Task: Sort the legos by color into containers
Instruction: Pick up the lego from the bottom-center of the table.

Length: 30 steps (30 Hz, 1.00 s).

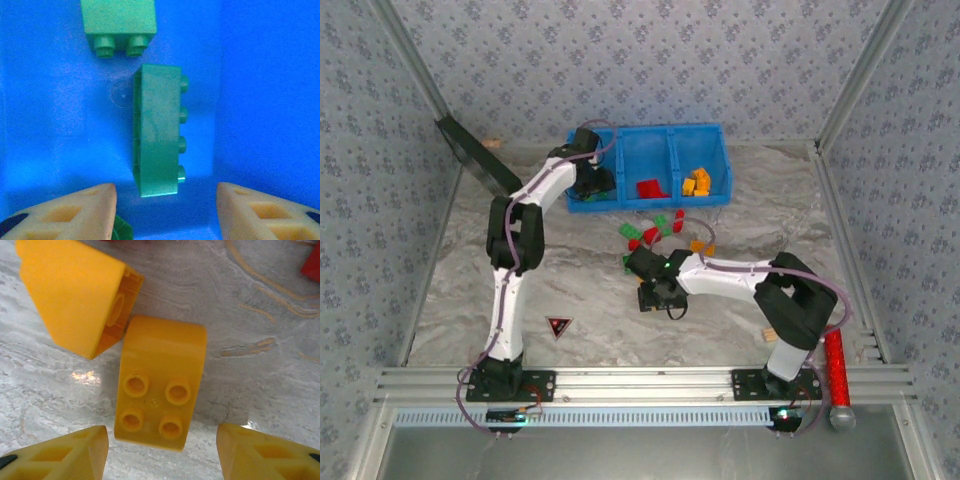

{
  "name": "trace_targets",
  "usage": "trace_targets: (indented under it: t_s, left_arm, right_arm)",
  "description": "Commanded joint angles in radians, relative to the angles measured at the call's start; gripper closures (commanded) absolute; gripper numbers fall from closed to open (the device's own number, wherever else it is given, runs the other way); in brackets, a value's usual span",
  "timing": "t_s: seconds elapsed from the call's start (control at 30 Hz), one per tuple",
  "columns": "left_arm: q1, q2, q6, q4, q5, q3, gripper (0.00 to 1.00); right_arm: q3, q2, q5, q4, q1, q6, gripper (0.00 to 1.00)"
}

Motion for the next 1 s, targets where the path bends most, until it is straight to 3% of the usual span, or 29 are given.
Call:
trace_targets:
  t_s: [0.0, 0.37, 0.53, 0.73, 0.87, 0.97]
  left_arm:
    - [0.001, -0.132, 0.023, -0.064, 0.041, -0.002, 0.45]
    - [0.002, -0.379, 0.046, -0.105, 0.09, -0.114, 0.42]
    - [0.001, -0.506, 0.042, -0.075, 0.086, -0.269, 0.41]
    - [-0.001, -0.611, 0.046, -0.075, 0.093, -0.4, 0.41]
    - [-0.012, -0.677, 0.055, -0.071, 0.085, -0.479, 0.4]
    - [-0.025, -0.719, 0.063, -0.078, 0.062, -0.529, 0.39]
  right_arm:
    - [0.024, 0.035, -0.021, 0.03, -0.006, -0.03, 0.41]
    - [0.003, 0.031, -0.027, 0.034, -0.012, -0.069, 0.63]
    - [-0.036, -0.094, 0.016, -0.074, -0.015, -0.08, 0.7]
    - [-0.12, -0.315, 0.066, -0.219, -0.026, -0.029, 0.71]
    - [-0.131, -0.432, 0.109, -0.282, -0.103, -0.057, 0.7]
    - [-0.104, -0.49, 0.123, -0.299, -0.216, -0.14, 0.7]
